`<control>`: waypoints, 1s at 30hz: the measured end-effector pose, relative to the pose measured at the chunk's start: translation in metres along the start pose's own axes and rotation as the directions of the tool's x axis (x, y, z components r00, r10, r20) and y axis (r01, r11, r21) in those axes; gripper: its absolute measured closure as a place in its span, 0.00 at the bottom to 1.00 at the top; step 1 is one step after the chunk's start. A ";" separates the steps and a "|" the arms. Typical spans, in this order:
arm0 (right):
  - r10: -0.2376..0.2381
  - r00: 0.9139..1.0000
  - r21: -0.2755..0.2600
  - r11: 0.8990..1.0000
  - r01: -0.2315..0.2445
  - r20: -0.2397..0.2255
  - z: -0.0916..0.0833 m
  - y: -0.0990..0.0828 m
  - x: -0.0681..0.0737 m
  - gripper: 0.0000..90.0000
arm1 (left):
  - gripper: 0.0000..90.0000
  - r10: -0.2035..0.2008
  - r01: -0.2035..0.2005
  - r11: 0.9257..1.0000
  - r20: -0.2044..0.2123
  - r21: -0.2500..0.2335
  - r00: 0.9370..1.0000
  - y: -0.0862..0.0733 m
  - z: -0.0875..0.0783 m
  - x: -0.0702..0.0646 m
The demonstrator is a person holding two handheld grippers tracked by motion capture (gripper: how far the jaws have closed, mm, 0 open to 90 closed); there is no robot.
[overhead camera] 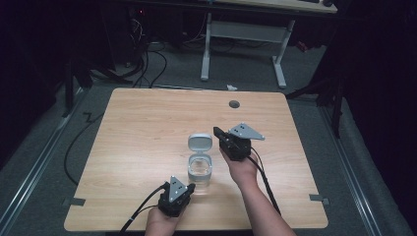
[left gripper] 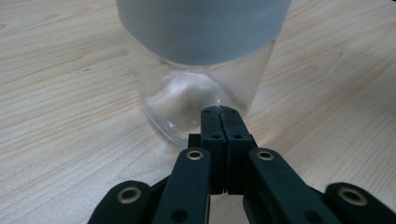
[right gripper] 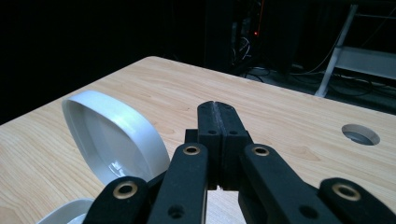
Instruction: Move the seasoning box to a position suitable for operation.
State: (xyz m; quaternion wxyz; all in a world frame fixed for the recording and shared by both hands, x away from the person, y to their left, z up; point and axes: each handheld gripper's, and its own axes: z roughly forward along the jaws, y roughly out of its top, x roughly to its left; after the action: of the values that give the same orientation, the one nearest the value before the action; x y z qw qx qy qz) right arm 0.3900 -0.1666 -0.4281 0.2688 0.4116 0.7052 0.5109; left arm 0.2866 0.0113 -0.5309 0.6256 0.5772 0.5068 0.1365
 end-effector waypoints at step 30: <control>-0.023 0.998 0.009 1.000 0.023 -0.056 0.008 0.009 0.019 1.00 | 0.99 0.004 -0.004 1.000 0.019 0.003 1.000 -0.001 0.002 -0.004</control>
State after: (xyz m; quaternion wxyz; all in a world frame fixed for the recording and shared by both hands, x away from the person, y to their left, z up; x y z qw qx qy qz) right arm 0.3894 -0.1456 -0.4217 0.2530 0.3904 0.7194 0.5158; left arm 0.2859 0.0069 -0.5307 0.6291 0.5804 0.5000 0.1315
